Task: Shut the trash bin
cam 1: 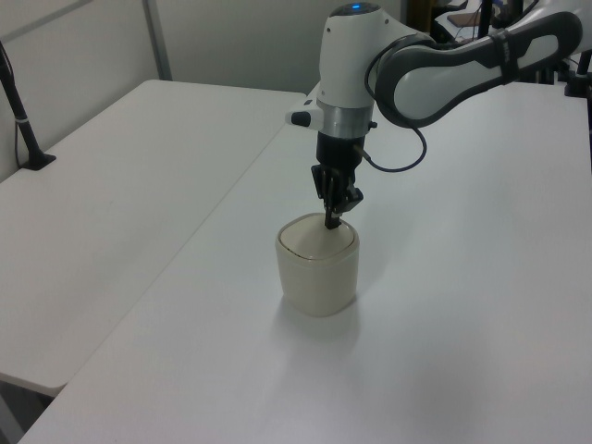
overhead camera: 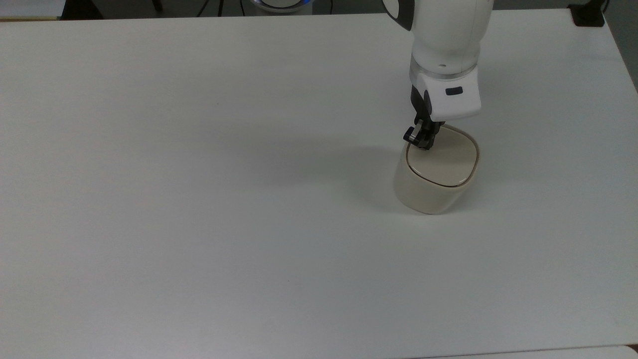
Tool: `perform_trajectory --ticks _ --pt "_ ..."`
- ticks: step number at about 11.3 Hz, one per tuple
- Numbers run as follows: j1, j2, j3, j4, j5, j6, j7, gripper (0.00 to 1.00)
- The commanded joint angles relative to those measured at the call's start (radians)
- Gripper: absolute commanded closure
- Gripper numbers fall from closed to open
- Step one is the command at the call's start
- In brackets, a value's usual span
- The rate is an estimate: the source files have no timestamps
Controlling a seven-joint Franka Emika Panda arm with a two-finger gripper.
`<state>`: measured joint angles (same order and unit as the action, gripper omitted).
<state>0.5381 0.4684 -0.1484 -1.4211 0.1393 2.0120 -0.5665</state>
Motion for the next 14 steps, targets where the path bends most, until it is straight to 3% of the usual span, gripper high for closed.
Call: perform_trajectory --ticks 1,7,12,14 --pt "0.010 0.006 -0.008 -0.019 -0.007 -0.009 -0.021 1.00" --pt "0.013 0.021 -0.008 -0.021 -0.006 -0.016 -0.016 1.00" --pt "-0.036 -0.137 -0.014 -0.012 0.005 -0.100 0.037 1.00" --pt "-0.078 -0.178 -0.016 -0.012 -0.006 -0.155 0.126 0.87"
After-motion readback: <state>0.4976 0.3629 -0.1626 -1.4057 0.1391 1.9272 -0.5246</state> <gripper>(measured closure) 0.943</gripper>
